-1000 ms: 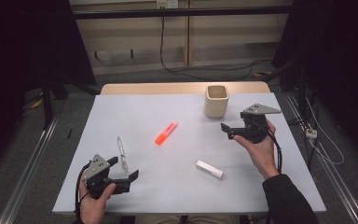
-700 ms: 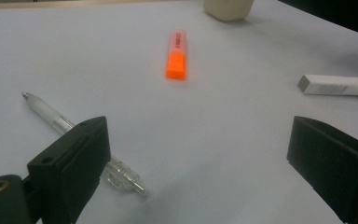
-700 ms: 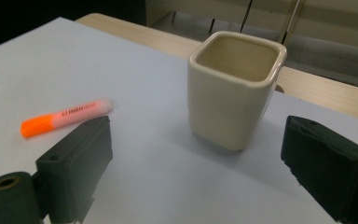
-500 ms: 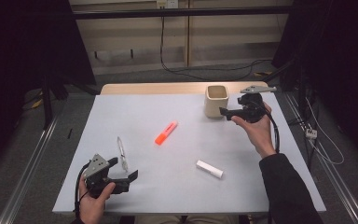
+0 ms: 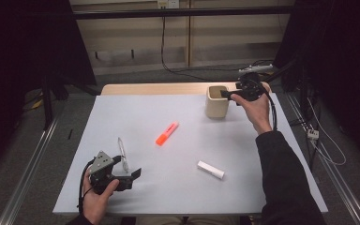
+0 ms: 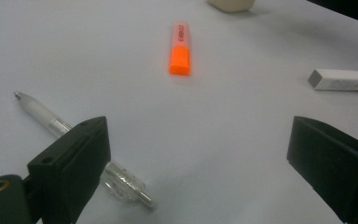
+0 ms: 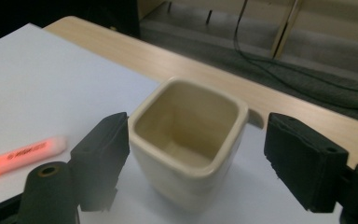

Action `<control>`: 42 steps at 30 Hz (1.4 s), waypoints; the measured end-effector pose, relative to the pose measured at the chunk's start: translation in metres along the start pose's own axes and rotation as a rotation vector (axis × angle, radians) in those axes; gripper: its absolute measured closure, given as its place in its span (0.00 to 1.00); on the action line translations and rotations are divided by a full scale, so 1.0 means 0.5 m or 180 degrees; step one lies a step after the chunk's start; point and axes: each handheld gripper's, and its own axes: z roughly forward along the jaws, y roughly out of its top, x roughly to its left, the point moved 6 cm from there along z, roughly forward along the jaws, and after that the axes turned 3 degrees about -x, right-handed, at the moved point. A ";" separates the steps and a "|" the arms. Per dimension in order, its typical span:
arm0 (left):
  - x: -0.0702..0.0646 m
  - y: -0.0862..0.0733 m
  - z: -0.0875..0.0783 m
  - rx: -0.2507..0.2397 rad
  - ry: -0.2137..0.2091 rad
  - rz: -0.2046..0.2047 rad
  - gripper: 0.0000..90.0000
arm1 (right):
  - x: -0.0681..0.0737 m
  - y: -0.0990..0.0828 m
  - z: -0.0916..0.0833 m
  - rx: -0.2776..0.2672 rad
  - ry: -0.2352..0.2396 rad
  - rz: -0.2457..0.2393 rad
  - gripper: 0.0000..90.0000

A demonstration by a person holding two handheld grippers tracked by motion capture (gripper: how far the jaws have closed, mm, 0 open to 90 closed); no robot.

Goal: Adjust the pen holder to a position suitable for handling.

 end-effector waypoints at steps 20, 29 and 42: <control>-0.007 0.001 -0.011 -0.0046 -0.0011 0.0034 0.07 | -0.029 0.043 0.093 0.0402 -0.0077 -0.0233 0.44; -0.009 -0.001 -0.010 -0.0047 -0.0018 0.0047 0.07 | -0.045 0.005 0.139 0.0604 -0.0139 -0.0144 0.53; -0.008 -0.005 -0.006 0.0005 -0.0003 0.0048 0.08 | -0.054 -0.010 0.158 0.0667 -0.0060 -0.0217 0.71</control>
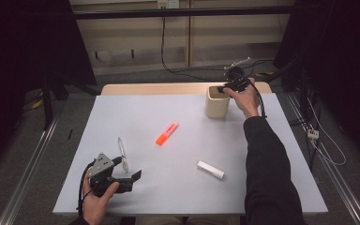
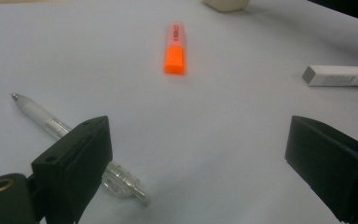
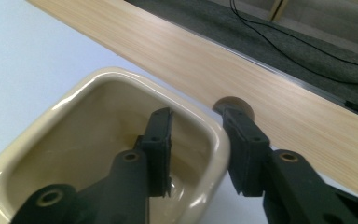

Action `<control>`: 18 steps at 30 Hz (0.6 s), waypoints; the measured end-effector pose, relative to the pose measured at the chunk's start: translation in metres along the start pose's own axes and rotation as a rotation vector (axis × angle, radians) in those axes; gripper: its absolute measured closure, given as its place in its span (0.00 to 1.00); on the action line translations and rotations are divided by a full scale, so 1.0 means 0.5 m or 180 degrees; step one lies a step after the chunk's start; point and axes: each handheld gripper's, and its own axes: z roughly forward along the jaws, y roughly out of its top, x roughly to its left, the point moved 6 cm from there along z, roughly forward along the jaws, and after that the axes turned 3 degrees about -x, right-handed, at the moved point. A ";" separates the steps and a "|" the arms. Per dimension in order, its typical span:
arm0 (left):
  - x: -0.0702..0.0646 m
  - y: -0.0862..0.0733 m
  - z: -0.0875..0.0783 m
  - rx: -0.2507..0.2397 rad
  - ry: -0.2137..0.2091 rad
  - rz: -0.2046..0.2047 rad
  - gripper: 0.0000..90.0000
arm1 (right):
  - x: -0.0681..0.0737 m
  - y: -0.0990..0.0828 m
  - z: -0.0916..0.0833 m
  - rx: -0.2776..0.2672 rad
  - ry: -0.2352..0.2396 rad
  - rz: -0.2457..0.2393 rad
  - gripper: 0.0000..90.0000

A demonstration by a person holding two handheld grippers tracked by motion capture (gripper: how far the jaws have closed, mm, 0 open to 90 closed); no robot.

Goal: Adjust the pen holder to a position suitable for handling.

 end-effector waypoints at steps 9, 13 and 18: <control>-0.001 -0.001 0.002 0.0018 -0.0013 0.0016 0.09 | -0.008 -0.004 0.000 -0.0060 0.0103 -0.0034 0.74; -0.002 -0.001 0.002 0.0016 -0.0022 0.0017 0.09 | -0.010 -0.007 0.003 -0.0115 0.0138 -0.0027 0.74; -0.001 -0.001 0.000 0.0013 -0.0003 0.0029 0.09 | -0.010 -0.010 0.007 -0.0117 0.0163 -0.0069 0.73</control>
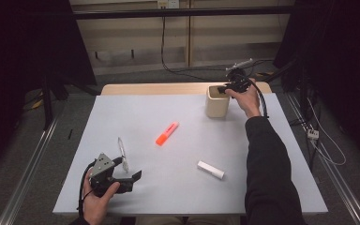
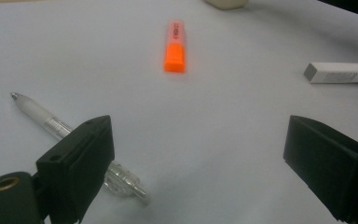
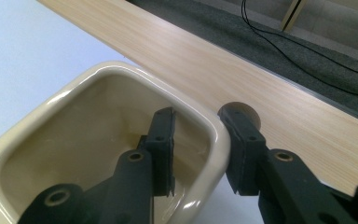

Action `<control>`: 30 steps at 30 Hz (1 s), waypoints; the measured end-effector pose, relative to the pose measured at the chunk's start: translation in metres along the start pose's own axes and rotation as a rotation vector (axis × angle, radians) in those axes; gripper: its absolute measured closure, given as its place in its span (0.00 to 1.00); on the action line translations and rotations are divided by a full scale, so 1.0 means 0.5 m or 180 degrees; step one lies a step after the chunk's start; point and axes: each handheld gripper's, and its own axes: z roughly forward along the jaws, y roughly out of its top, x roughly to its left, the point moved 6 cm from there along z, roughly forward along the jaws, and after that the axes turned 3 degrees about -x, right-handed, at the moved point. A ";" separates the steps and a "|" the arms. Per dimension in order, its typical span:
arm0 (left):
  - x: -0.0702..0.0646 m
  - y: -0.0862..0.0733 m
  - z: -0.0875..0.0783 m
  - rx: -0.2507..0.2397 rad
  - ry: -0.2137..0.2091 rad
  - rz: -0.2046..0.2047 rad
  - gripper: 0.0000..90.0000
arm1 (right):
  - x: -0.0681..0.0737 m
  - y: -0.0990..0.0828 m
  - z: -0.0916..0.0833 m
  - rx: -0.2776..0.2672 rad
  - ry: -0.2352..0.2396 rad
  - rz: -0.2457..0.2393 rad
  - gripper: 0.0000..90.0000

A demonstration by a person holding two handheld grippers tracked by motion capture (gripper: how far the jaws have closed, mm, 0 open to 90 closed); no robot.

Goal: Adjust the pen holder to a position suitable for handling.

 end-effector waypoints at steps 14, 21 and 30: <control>-0.002 -0.002 -0.004 -0.0006 -0.0006 -0.0001 0.10 | 0.001 -0.012 -0.009 -0.0135 0.0011 -0.0023 0.79; -0.003 -0.002 -0.006 -0.0008 -0.0016 0.0001 0.10 | 0.010 -0.007 -0.013 -0.0042 -0.0097 0.0041 0.79; -0.007 0.004 -0.010 -0.0042 -0.0032 0.0020 0.10 | 0.027 -0.015 -0.029 0.0007 -0.0122 0.0068 0.79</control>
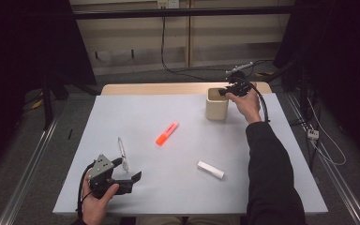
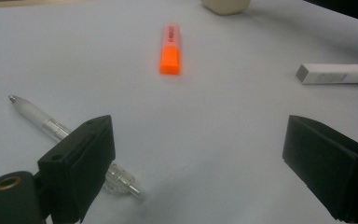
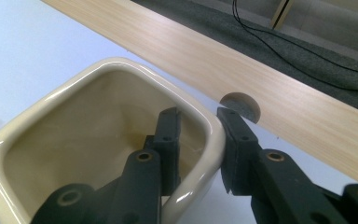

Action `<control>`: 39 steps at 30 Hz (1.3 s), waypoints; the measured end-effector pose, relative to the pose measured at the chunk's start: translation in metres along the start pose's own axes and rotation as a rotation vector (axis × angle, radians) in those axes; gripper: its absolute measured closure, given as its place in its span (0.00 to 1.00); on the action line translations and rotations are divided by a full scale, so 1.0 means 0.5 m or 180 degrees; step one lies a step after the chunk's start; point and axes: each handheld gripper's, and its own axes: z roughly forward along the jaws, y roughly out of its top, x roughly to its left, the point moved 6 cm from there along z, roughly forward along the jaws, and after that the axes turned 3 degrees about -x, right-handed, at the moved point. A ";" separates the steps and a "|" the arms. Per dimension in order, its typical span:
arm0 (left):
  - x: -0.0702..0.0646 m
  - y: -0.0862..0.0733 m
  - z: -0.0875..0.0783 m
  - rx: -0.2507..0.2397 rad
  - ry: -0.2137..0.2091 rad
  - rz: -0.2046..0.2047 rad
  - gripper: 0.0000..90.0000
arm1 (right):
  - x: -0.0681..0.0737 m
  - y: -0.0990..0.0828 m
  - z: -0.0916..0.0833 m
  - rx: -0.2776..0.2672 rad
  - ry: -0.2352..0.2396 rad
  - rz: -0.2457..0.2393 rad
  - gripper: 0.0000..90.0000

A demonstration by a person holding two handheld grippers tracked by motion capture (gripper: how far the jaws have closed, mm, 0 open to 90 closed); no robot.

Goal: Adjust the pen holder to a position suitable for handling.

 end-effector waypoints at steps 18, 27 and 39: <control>0.011 0.009 0.003 -0.0040 0.0018 0.0009 0.10 | 0.062 -0.011 -0.046 -0.0166 0.0142 -0.0017 0.79; 0.007 0.014 0.000 -0.0082 0.0037 0.0056 0.10 | 0.119 -0.011 -0.060 -0.0225 0.0290 -0.0026 0.79; 0.002 0.011 -0.013 -0.0108 0.0085 0.0078 0.10 | 0.192 -0.011 -0.077 -0.0239 0.0421 -0.0175 0.79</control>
